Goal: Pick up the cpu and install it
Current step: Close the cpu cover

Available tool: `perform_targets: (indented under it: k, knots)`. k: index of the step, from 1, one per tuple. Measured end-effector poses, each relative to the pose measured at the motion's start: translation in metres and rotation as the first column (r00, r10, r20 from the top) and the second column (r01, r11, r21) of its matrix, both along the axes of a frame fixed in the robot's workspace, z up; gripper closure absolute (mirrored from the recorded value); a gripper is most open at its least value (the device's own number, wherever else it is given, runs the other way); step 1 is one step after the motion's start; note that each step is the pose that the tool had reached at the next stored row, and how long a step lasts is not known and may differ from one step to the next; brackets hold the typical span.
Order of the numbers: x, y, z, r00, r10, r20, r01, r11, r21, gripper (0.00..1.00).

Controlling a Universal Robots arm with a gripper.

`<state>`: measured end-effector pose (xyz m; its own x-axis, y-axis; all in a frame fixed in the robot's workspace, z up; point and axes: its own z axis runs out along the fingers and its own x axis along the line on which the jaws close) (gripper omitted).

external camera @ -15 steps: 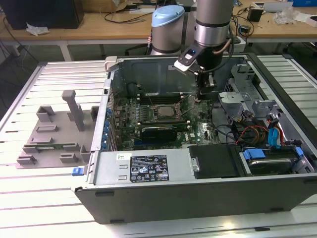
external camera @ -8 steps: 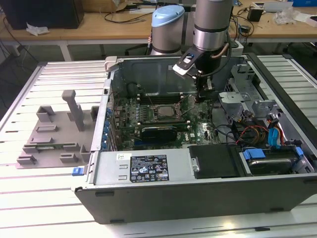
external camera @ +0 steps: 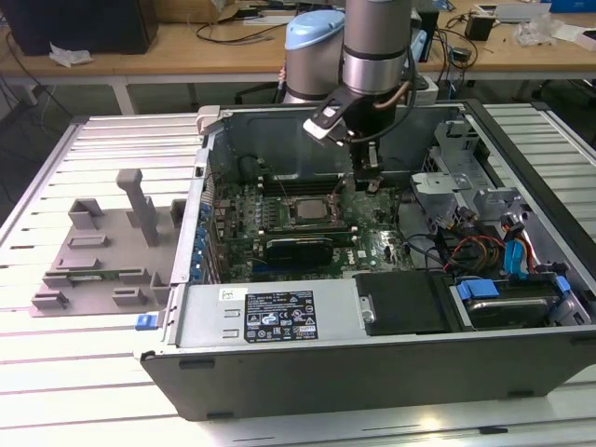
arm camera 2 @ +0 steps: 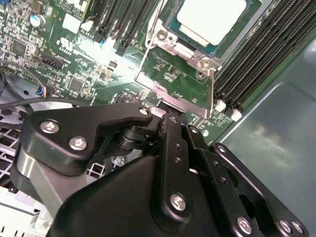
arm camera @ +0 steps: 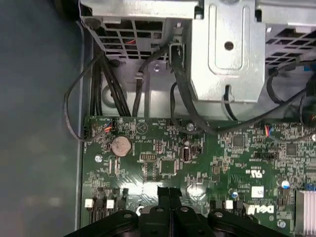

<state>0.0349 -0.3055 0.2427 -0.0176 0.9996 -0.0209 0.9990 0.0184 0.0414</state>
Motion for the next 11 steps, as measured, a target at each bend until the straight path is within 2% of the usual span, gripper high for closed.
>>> perform_targets:
  k: [2, 4, 11]
  knots:
    - [-0.009, 0.0033, 0.0000, 0.9999, -0.013, 0.0044, 0.013, 0.9999, 0.0000, 0.89]
    - [-0.020, 0.0045, 0.0000, 0.9996, -0.027, 0.0059, 0.027, 0.9996, 0.0001, 0.89]
    - [-0.023, 0.0045, -0.0020, 0.9996, -0.029, 0.0058, 0.029, 0.9996, 0.0005, 0.89]
